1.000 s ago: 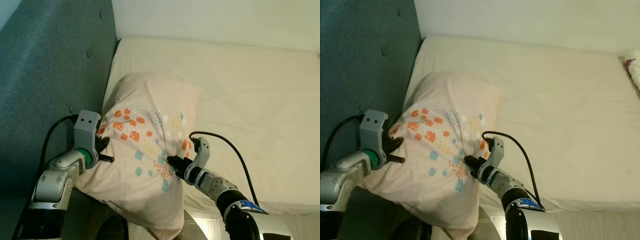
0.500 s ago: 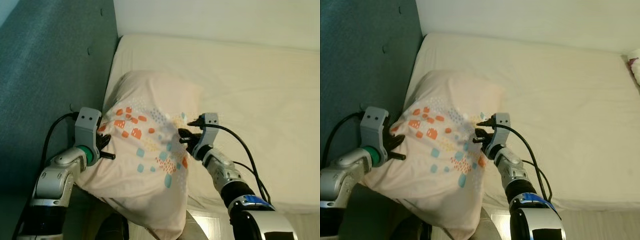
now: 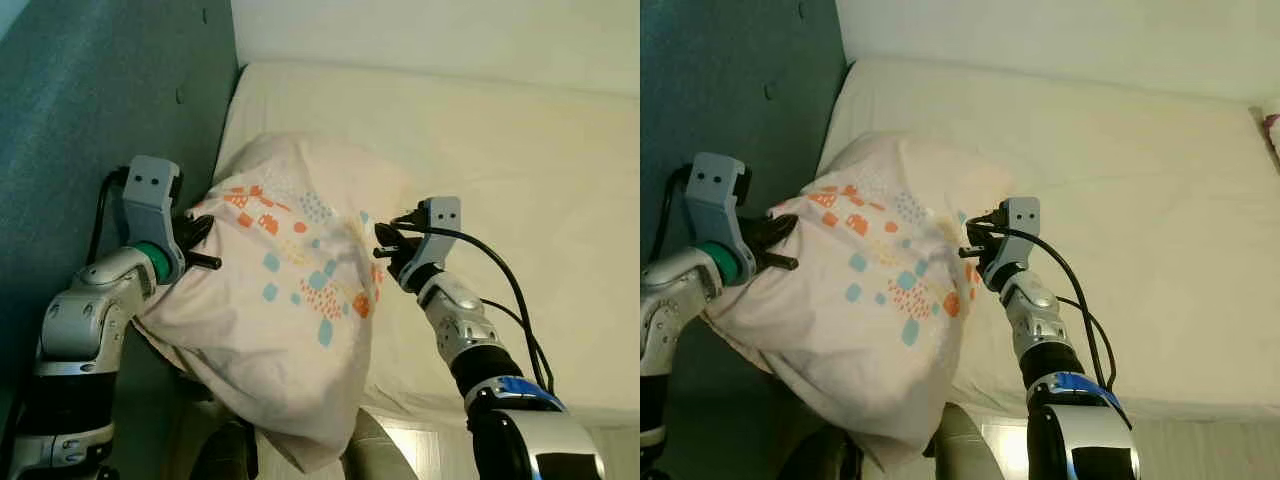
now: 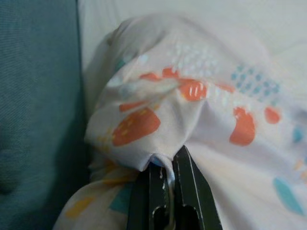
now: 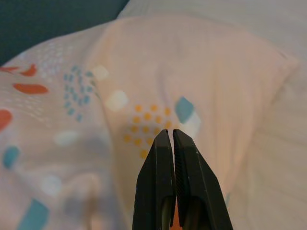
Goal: Clean up the room
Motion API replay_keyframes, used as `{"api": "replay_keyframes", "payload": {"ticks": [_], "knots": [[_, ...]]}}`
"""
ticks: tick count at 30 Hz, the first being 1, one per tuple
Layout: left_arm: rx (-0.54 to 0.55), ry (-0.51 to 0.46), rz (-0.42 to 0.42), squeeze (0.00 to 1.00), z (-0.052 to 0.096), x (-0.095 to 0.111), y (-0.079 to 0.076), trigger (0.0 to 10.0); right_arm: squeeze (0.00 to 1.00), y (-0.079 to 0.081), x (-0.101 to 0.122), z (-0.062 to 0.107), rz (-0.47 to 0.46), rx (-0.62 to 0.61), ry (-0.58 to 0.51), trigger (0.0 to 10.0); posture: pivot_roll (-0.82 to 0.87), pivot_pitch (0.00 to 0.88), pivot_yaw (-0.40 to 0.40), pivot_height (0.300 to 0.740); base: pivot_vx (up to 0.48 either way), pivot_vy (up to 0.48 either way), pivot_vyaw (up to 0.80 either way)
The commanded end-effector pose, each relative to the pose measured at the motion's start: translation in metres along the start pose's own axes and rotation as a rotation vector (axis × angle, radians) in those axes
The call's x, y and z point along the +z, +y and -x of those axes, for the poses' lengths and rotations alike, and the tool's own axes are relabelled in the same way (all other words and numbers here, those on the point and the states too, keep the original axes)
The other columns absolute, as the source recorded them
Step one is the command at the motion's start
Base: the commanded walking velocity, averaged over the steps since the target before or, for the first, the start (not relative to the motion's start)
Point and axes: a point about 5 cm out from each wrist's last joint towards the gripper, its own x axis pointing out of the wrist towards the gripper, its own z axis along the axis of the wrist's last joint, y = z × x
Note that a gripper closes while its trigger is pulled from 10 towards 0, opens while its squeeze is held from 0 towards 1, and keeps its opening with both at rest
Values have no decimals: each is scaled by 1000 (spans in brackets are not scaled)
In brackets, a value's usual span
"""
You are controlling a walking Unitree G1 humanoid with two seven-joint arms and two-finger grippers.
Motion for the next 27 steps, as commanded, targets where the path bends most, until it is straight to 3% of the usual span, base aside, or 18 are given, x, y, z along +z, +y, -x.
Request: {"api": "replay_keyframes", "payload": {"ticks": [1, 3, 5, 6, 8, 10, 12, 14, 18, 19, 20, 21, 24, 27], "knots": [[52, 103, -102, 0, 9, -16, 20, 10000, 0, -13, -20, 14, -26, -73, 45, 10000, 25, 222, 9, 740, 0, 0, 0], [52, 103, -102, 0, 9, -16, 20, 10000, 0, -13, -20, 14, -26, -73, 45, 10000, 25, 222, 9, 740, 0, 0, 0], [-91, 314, -182, 0, 20, -51, 11, 10000, 0, -17, -23, 19, -34, -108, 49, 10000, 23, 215, 13, 740, 0, 0, 0], [-91, 314, -182, 0, 20, -51, 11, 10000, 0, -17, -23, 19, -34, -108, 49, 10000, 23, 215, 13, 740, 0, 0, 0], [-180, 438, -229, 0, 29, -78, 3, 10000, 0, -21, -22, 20, -40, -136, 47, 10000, 25, 212, 15, 740, 0, 0, 0], [-180, 438, -229, 0, 29, -78, 3, 10000, 0, -21, -22, 20, -40, -136, 47, 10000, 25, 212, 15, 740, 0, 0, 0], [-206, 511, -274, 0, 34, -100, -1, 10000, 0, -24, -21, 20, -42, -150, 44, 10000, 25, 209, 15, 740, 0, 0, 0], [-196, 512, -278, 0, 30, -112, -9, 10000, 0, -26, -19, 19, -40, -161, 41, 10000, 24, 208, 13, 740, 0, 0, 0], [-170, 469, -266, 0, 23, -111, -16, 10000, 0, -26, -17, 19, -38, -166, 37, 10000, 22, 204, 11, 740, 0, 0, 0], [-153, 432, -277, 427, 19, -108, -18, 10000, 0, -26, -17, 18, -37, -166, 35, 10000, 17, 201, 11, 740, 0, 0, 0], [-153, 432, -277, 427, 19, -108, -18, 10000, 0, -26, -17, 18, -37, -166, 35, 10000, 17, 201, 11, 740, 0, 0, 0], [-143, 387, -268, 1000, 16, -104, -19, 10000, 0, -25, -17, 18, -35, -166, 33, 10000, 13, 199, 11, 740, 0, 0, 0], [-130, 335, -269, 1000, 14, -98, -20, 10000, 0, -25, -16, 18, -33, -166, 31, 10000, 12, 199, 11, 740, 0, 0, 0], [-83, 183, -259, 1000, 13, -76, -16, 10000, 0, -26, -18, 20, -26, -169, 30, 10000, 12, 201, 12, 740, 0, 0, 0]]}}
